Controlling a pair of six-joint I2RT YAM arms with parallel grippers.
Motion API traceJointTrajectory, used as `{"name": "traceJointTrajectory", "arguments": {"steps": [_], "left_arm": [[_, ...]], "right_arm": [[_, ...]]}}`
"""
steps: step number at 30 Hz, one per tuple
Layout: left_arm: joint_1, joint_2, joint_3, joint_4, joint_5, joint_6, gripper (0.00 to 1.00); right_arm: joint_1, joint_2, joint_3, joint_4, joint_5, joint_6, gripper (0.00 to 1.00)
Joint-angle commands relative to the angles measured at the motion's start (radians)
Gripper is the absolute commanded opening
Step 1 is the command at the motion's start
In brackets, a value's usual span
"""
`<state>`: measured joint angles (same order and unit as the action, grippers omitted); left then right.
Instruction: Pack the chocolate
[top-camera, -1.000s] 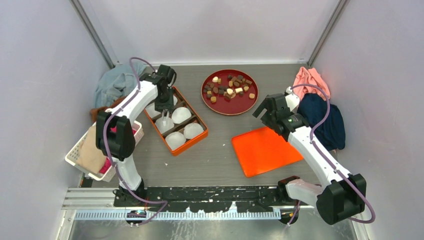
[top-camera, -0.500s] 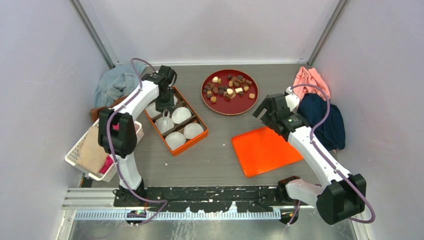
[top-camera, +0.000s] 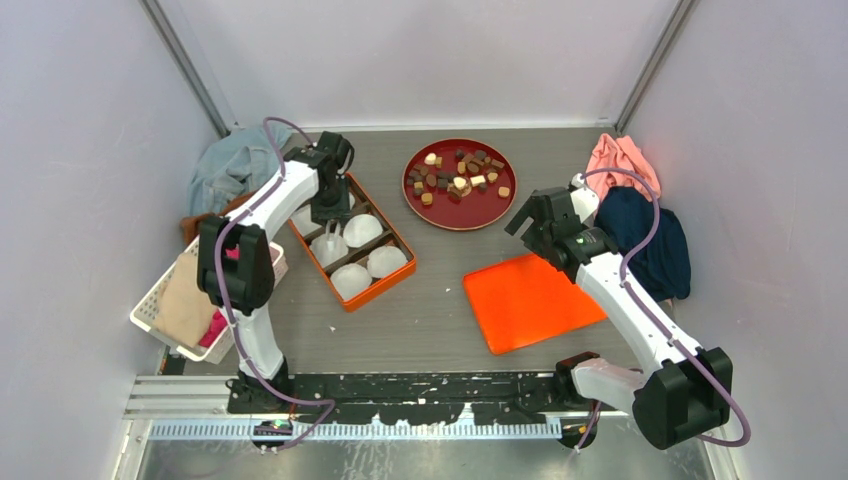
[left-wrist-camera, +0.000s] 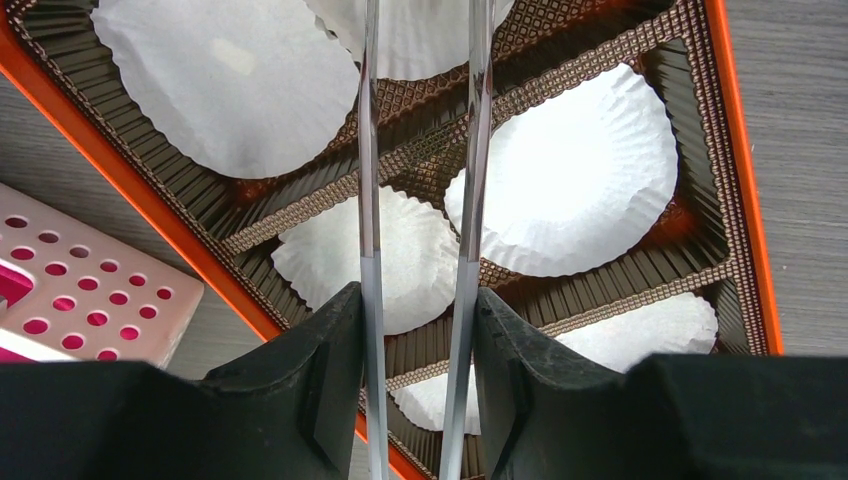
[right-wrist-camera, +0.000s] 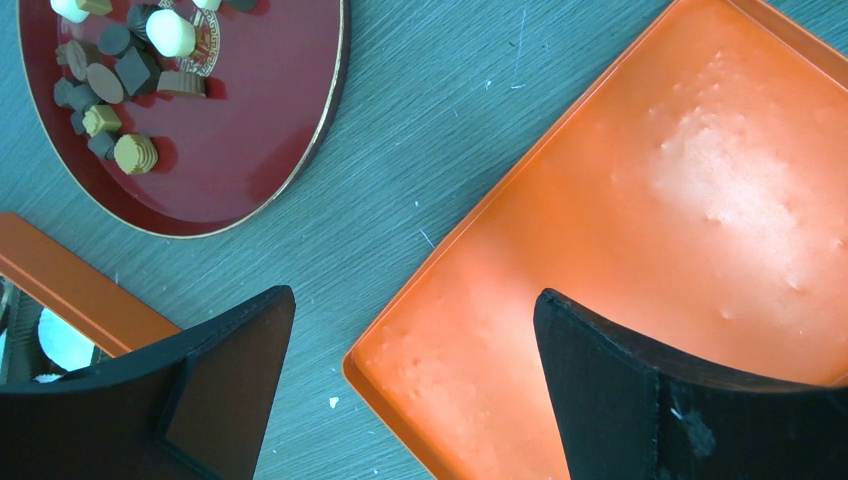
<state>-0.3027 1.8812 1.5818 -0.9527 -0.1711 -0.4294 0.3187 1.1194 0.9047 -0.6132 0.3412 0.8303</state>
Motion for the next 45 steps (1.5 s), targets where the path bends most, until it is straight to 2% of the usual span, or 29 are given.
{"name": "traceJointTrajectory", "arguments": {"steps": [1,9,18,26,28,29,37,45], "left_arm": [[0.008,-0.021,0.04,0.026,0.002,0.009,0.43],[0.007,-0.039,0.039,0.02,-0.016,0.011,0.43],[0.007,-0.133,0.058,0.015,-0.075,0.023,0.28],[0.003,-0.157,0.087,-0.002,-0.067,0.032,0.22],[-0.006,-0.159,0.092,0.003,-0.047,0.034,0.04],[-0.014,-0.157,0.096,0.006,-0.036,0.034,0.02],[-0.203,-0.094,0.189,0.011,-0.018,0.044,0.02],[-0.32,0.032,0.273,0.004,0.003,0.052,0.09]], "right_arm": [[-0.003,-0.003,0.03,0.033,0.004,0.01,0.95],[-0.003,-0.006,0.026,0.032,0.004,0.01,0.95],[-0.003,-0.007,0.025,0.034,0.004,0.011,0.95],[-0.003,-0.005,0.023,0.038,0.0,0.013,0.95],[-0.003,-0.005,0.023,0.037,0.002,0.014,0.95],[-0.003,-0.006,0.024,0.036,0.004,0.013,0.95],[-0.003,-0.014,0.023,0.027,0.011,0.015,0.95],[-0.003,-0.036,0.019,0.01,0.025,0.015,0.95]]}}
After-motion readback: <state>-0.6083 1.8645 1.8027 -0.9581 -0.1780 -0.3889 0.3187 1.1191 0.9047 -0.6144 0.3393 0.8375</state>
